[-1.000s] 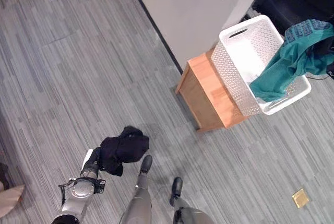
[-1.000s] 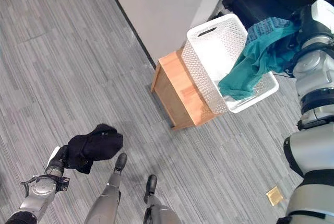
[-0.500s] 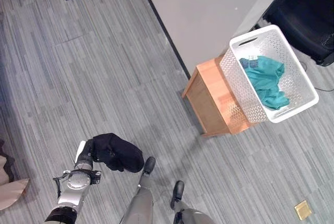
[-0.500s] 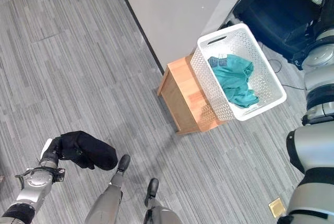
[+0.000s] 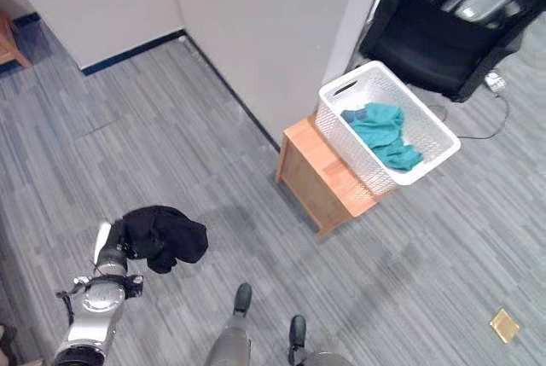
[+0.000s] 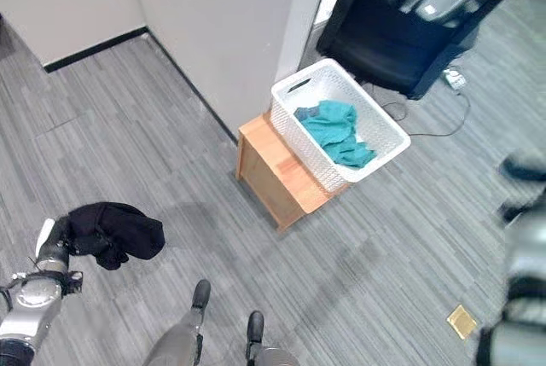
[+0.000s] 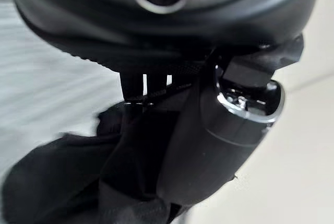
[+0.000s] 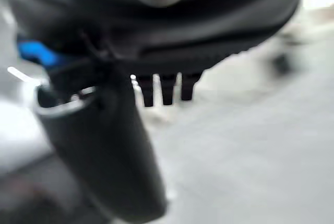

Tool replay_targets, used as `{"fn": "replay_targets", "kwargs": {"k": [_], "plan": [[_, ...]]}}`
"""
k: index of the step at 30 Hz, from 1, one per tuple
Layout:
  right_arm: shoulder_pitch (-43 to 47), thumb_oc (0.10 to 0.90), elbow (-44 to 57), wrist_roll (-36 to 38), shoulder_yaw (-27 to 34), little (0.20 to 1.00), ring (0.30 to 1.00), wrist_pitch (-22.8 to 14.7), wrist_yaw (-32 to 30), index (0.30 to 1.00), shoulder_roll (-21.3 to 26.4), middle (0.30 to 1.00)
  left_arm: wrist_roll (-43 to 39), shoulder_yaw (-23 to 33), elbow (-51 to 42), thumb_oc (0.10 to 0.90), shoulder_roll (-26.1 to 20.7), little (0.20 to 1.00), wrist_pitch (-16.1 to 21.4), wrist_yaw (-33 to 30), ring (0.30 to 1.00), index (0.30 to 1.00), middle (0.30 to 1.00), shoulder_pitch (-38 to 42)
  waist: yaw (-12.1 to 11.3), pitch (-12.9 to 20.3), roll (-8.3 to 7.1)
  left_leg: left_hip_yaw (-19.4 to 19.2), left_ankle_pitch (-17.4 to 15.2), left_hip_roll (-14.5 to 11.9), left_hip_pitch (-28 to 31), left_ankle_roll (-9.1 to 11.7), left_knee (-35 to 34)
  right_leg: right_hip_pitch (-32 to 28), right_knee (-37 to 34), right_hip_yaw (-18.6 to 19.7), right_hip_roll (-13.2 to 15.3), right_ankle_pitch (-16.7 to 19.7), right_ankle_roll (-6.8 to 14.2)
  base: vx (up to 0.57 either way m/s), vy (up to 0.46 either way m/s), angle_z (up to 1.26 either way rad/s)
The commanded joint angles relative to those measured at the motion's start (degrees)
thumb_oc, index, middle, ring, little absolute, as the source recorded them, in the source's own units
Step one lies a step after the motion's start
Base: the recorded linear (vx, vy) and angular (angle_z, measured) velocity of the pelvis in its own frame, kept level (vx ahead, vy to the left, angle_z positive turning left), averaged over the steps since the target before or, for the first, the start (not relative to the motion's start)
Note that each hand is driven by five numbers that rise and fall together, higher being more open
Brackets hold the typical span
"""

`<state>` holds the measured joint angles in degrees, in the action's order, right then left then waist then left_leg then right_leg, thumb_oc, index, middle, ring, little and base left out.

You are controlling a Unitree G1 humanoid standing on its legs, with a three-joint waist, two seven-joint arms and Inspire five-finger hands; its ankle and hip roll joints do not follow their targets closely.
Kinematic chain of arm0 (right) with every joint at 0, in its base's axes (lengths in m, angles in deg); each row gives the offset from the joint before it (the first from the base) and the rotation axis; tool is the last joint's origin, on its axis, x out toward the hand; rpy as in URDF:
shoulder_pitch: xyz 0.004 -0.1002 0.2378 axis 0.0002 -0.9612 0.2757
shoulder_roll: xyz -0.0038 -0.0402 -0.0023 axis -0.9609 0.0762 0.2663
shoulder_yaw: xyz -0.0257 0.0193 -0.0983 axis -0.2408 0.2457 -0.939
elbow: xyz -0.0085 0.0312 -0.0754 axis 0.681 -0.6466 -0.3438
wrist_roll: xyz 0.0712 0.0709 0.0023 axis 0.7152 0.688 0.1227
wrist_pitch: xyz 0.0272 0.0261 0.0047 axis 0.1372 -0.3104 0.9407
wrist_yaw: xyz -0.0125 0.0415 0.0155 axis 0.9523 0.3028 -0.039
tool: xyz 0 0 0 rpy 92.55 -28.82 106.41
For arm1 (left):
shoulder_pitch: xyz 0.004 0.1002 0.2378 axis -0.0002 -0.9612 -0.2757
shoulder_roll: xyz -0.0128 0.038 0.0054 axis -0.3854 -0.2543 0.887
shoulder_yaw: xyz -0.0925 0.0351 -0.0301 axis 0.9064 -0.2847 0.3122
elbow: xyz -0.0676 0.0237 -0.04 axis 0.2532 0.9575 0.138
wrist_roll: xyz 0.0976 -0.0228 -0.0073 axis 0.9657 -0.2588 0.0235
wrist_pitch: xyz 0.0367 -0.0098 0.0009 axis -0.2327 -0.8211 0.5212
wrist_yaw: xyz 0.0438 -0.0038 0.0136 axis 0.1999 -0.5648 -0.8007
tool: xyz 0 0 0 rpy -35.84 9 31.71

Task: Pick up bed clothes into laundry basket.

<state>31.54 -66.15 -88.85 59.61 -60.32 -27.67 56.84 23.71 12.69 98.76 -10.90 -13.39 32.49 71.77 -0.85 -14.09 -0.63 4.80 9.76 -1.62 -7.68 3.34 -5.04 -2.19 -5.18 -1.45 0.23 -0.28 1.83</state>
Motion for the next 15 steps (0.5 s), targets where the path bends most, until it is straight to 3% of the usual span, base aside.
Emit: {"fn": "replay_targets", "kwargs": {"k": [1, 2, 3, 4, 7, 8, 9, 10, 12, 14, 15], "plan": [[0.11, 0.8, -2.76, -2.89, -8.49, 0.9, 0.9, -0.63, 0.02, 0.9, -0.86, 0.9, 1.35, 1.48, -1.6, 0.4, -4.63, 0.3, 6.72, -4.78, 0.3, 0.3, 0.3, 14.23, 2.75, 7.22, 1.97, -1.02, -5.29, -5.76, 4.05, 5.09, 0.04, 0.93, 0.18, -1.25, 0.71, -3.89, 3.09, 0.09, 0.03, -0.13], [-3.45, 0.8, -7.95, -3.96, -12.27, 0.9, 0.9, -0.15, 2.38, 0.9, -6.53, 0.9, 3.42, -1.4, 0.85, 0.4, -8.8, 0.3, 6.19, -6.48, 0.3, 0.3, 0.3, 22.04, 4.46, 6.89, 3.15, -1.42, -5.63, -6.08, 5.92, 4.76, 0.04, 0.09, 0.18, 0.02, 0.7, -4.02, 2.97, 0.06, 0.02, -0.19], [-3.38, 0.8, -8.02, -3.96, -12.14, 0.9, 0.9, -0.2, 2.36, 0.9, -6.64, 0.9, 3.38, -1.65, 1.07, 0.4, -8.91, 0.3, 6.27, -6.5, 0.3, 0.3, 0.3, 22.41, 4.34, 6.84, 3.05, -1.42, -5.31, -6.08, 5.7, 4.77, 0.04, 0.31, 0.18, 0.03, 0.69, -3.73, 2.98, 0.06, 0.011, -0.28], [-6.03, 0.8, -10.49, -5.87, -15.11, 0.9, 0.9, 0.17, 3.47, 0.9, -10.04, 0.9, 4.69, -4.2, 2.99, 0.4, -11.02, 0.3, 5.84, -7.82, 0.3, 0.3, 0.3, 28.45, 5.44, 6.47, 3.27, -1.44, -5.04, -6.32, 6.13, 4.71, 1.41, 0.23, 0.18, 1.04, 1.03, -3.26, 2.73, 0.0, -0.005, -0.34], [-9.0, 0.8, -12.4, -8.09, -18.02, 0.9, 0.9, 0.49, 4.56, 0.9, -13.83, 0.9, 5.81, -7.54, 3.56, 0.4, -12.45, 0.3, 5.82, -9.72, 0.3, 0.3, 0.3, 35.88, 6.17, 5.26, 2.24, -0.41, -6.29, -5.64, 4.18, 4.54, 5.52, 0.01, 0.18, 2.03, 1.8, -2.84, 2.51, -0.02, -0.038, -0.23], [-10.94, 0.8, -14.94, -11.22, -22.13, 0.9, 0.9, 1.62, 6.59, 0.9, -16.67, 0.9, 7.98, -10.14, 3.18, 0.4, -12.71, 0.3, 5.38, -10.83, 0.3, 0.3, 0.3, 40.78, 5.91, 4.34, 2.06, 2.37, -7.09, -3.5, 2.49, 3.74, 7.37, 0.42, 0.18, 2.74, 2.1, -2.48, 2.37, -0.05, -0.033, -0.39], [-10.86, 0.8, -15.04, -11.24, -22.04, 0.9, 0.9, 1.6, 6.59, 0.9, -16.88, 0.9, 8.01, -10.5, 3.34, 0.4, -12.77, 0.3, 5.37, -10.91, 0.3, 0.3, 0.3, 41.15, 5.9, 4.31, 1.85, 2.46, -7.27, -3.37, 2.34, 3.67, 7.67, 0.39, 0.18, 2.65, 2.2, -2.57, 2.41, 0.0, -0.032, -0.46], [-12.8, 0.8, -16.23, -11.23, -22.57, 0.9, 0.9, 1.39, 7.64, 0.9, -18.88, 0.9, 9.53, -12.23, 3.22, 0.4, -14.03, 0.3, 5.21, -11.96, 0.3, 0.3, 0.3, 44.38, 5.97, 4.31, 1.88, 5.3, -8.14, -0.4, 1.69, 2.7, 6.97, 0.6, 0.18, 4.23, 2.0, -2.39, 2.51, 0.08, -0.006, -0.48], [-15.26, 0.8, -16.68, -11.56, -23.56, 0.9, 0.9, 1.37, 9.11, 0.9, -21.09, 0.9, 10.99, -13.13, 3.51, 0.4, -15.39, 0.3, 4.75, -12.48, 0.3, 0.3, 0.3, 46.45, 6.15, 4.77, 2.42, 7.99, -8.16, 2.11, 1.78, 1.8, 5.2, 0.67, 0.18, 6.36, 1.27, -1.99, 2.54, 0.12, 0.008, -0.46], [-15.99, 0.8, -16.86, -13.15, -25.67, 0.9, 0.9, 1.55, 10.32, 0.9, -22.32, 0.9, 12.34, -14.28, 4.01, 0.4, -15.06, 0.3, 4.62, -13.01, 0.3, 0.3, 0.3, 48.2, 5.84, 4.83, 2.49, 10.38, -7.2, 5.1, 1.02, 0.94, 4.15, 0.37, 0.18, 8.27, 0.49, -2.02, 2.51, 0.15, 0.018, -0.42], [-15.35, 0.8, -16.96, -14.6, -27.05, 0.9, 0.9, 1.88, 10.83, 0.9, -22.32, 0.9, 12.74, -14.14, 4.05, 0.4, -14.77, 0.3, 4.62, -13.3, 0.3, 0.3, 0.3, 49.02, 5.18, 4.52, 2.99, 12.6, -5.76, 8.28, -0.55, 0.2, 3.41, 0.01, 0.18, 10.75, -1.04, -2.2, 2.23, 0.11, 0.01, -0.4]]}}
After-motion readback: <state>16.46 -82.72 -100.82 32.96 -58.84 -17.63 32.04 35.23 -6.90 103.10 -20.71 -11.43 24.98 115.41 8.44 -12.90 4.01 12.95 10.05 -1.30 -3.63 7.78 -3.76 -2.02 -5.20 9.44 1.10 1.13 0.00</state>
